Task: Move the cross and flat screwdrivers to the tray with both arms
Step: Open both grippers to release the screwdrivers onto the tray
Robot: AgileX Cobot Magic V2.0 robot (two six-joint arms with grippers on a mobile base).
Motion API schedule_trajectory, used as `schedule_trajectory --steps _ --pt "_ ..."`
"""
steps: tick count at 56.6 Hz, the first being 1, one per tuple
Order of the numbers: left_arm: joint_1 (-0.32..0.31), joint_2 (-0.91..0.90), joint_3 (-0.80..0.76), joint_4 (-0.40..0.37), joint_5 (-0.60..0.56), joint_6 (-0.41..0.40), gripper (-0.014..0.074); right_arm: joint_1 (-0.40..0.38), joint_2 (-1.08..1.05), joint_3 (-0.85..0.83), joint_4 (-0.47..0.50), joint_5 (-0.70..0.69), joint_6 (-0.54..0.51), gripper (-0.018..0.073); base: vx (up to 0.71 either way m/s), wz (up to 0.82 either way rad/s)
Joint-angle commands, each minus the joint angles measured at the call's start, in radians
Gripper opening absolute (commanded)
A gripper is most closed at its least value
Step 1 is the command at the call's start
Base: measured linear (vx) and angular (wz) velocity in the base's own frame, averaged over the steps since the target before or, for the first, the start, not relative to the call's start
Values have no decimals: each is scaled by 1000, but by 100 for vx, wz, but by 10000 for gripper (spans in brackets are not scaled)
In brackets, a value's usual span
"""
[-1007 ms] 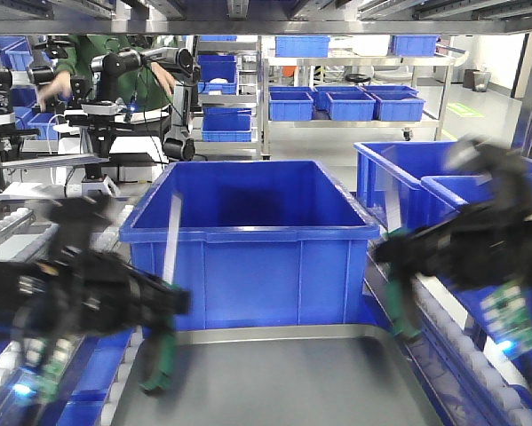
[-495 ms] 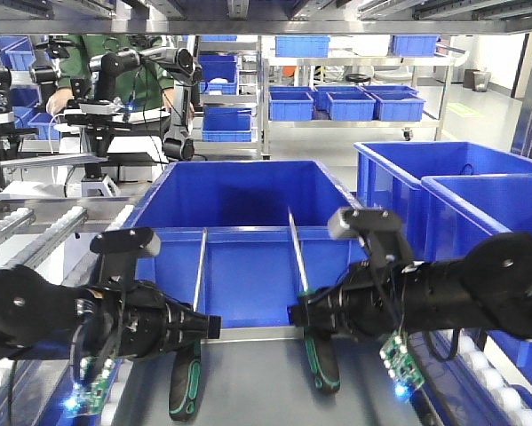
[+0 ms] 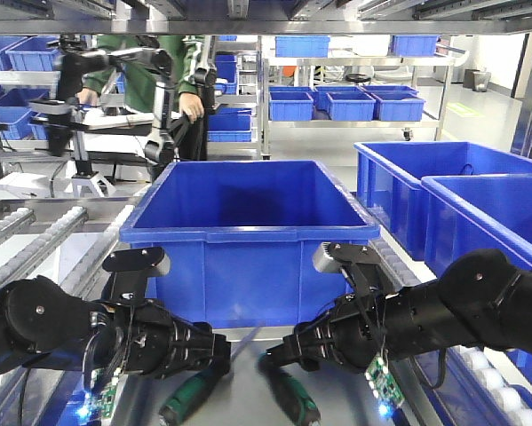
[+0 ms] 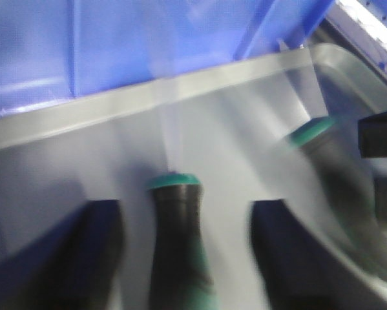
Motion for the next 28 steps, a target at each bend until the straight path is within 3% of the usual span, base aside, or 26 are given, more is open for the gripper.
schedule_trajectory --steps 1,9,17,28 --pt "-6 -47 -27 -27 5 -2 607 -2 -59 -29 42 -13 14 613 0 0" --pt "-3 -66 -27 -25 49 -1 603 -2 -101 -29 27 -11 40 617 0 0" --pt "-3 -125 -27 -19 12 -1 591 -3 -178 -29 -7 -27 46 613 0 0" --pt "-3 -291 -27 126 -32 -6 591 -3 -307 -29 -174 -112 171 607 0 0"
